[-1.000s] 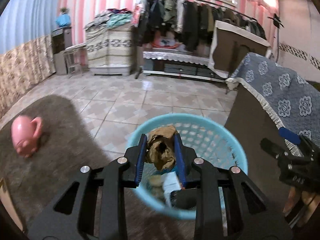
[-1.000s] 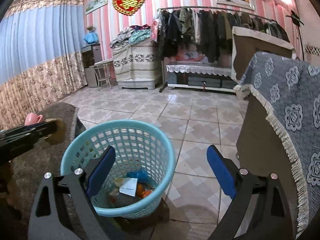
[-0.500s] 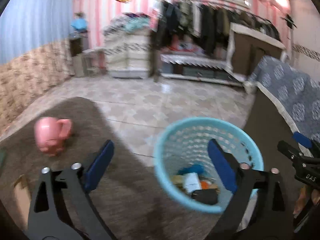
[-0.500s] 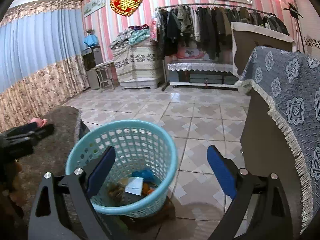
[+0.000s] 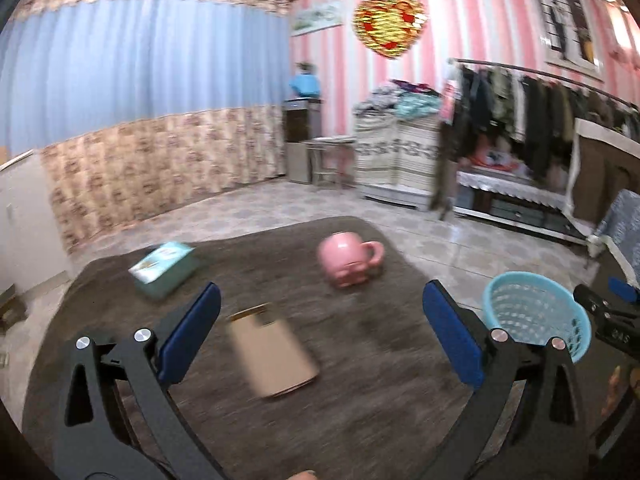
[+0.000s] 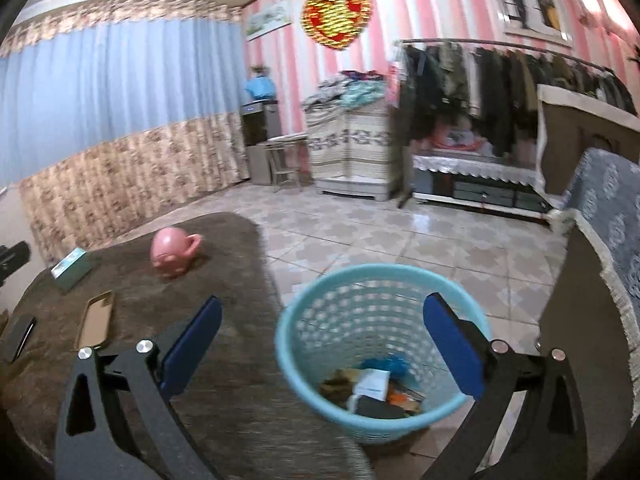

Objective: Collect trash

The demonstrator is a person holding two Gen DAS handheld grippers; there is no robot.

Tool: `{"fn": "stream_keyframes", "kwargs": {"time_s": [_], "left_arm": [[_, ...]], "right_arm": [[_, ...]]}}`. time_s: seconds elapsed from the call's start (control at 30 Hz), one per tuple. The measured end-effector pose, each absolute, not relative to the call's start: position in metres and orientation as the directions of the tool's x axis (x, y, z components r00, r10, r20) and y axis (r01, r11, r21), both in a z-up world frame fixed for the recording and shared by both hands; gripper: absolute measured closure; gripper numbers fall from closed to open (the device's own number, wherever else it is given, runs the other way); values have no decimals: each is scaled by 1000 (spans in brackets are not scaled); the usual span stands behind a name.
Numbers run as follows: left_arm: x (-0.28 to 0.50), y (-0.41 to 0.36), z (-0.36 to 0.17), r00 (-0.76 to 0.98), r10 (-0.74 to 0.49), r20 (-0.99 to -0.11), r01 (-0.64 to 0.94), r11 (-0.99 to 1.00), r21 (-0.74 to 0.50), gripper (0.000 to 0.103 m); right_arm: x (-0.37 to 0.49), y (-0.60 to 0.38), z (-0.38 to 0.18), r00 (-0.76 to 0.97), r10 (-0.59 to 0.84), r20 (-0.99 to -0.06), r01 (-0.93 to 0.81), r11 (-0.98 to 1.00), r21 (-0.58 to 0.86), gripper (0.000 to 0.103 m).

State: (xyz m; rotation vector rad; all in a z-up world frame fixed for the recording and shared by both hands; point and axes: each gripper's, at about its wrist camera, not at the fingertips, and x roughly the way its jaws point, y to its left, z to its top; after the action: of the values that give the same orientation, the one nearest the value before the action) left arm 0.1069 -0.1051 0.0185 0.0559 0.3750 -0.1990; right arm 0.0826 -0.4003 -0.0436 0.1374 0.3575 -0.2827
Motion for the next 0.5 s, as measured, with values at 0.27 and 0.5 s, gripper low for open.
{"fn": "stream_keyframes", "kwargs": {"time_s": [0.27,0.5], "left_arm": [[72,-53,15,925,-115,-361,123,992,1,5],[45,-36,14,932,-121,-341,117,993,-35,5]], "right_arm": [[86,-367,-32,906,-233,-353,276,958,77,4],[52,-326,-28,908,-185,-375,213,976,35,4]]}}
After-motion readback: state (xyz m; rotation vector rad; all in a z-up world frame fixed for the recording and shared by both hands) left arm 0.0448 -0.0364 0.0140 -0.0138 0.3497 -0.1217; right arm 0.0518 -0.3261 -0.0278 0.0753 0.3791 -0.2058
